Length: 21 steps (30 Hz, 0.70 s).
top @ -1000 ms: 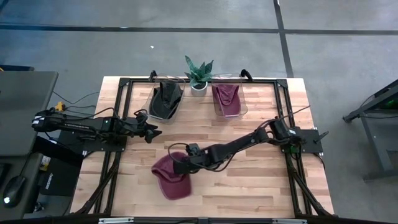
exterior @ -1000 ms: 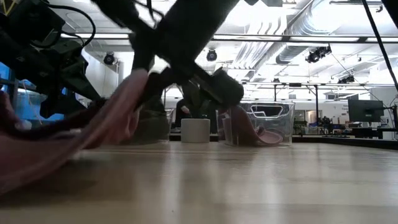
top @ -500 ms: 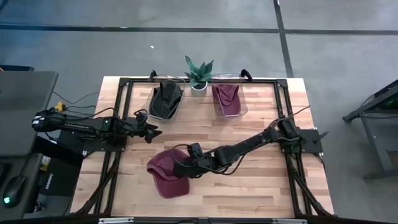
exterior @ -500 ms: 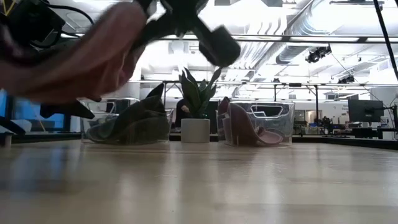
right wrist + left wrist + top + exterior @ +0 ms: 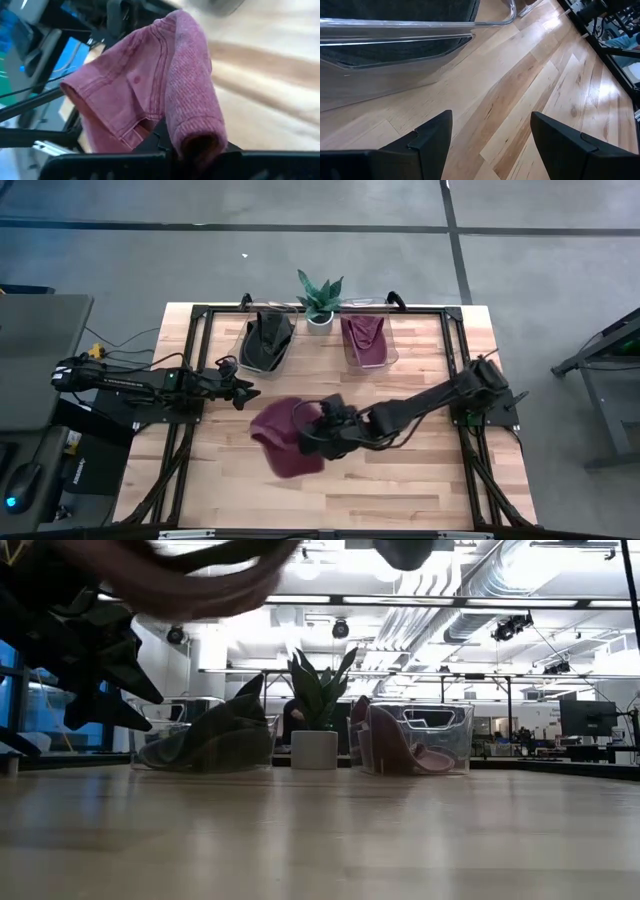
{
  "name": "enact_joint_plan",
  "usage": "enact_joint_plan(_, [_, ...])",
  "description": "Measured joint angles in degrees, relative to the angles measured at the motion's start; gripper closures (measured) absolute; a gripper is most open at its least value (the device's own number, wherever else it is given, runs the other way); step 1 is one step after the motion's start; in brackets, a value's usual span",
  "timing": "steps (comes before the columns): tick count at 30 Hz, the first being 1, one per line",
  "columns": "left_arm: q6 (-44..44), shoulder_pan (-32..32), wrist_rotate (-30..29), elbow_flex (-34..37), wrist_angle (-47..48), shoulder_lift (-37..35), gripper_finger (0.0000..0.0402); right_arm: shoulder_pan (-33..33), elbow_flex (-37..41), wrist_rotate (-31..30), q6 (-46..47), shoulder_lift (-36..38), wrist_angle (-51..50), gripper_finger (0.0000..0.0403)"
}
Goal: Pick & Place hat
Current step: Put the red cap into the right transparent bin
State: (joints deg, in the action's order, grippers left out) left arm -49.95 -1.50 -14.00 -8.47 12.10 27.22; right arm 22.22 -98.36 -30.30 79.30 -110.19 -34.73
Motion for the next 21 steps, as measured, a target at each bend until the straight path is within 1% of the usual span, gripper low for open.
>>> enact_joint_plan(4, [-0.01, -0.01, 0.01, 0.00, 0.00, 0.02, 0.0140, -0.02, -0.01, -2.14, -0.04, 4.30, -9.98, 0.0395])
enact_joint_plan(16, [-0.02, -0.02, 0.02, 0.00, 0.00, 0.01, 0.0140, -1.07, 0.03, -5.77, 2.92, 16.54, -41.56, 0.0395])
enact_joint_plan(18, [0.00, -0.02, 0.02, 0.00, 0.00, 0.00, 0.0140, -1.68, 1.30, -6.33, 3.04, 19.11, -44.46, 0.0395])
enact_joint_plan(21, [-0.02, -0.02, 0.02, 0.00, 0.00, 0.02, 0.0140, -2.86, 6.94, -6.79, 2.82, 24.49, -44.80, 0.0395])
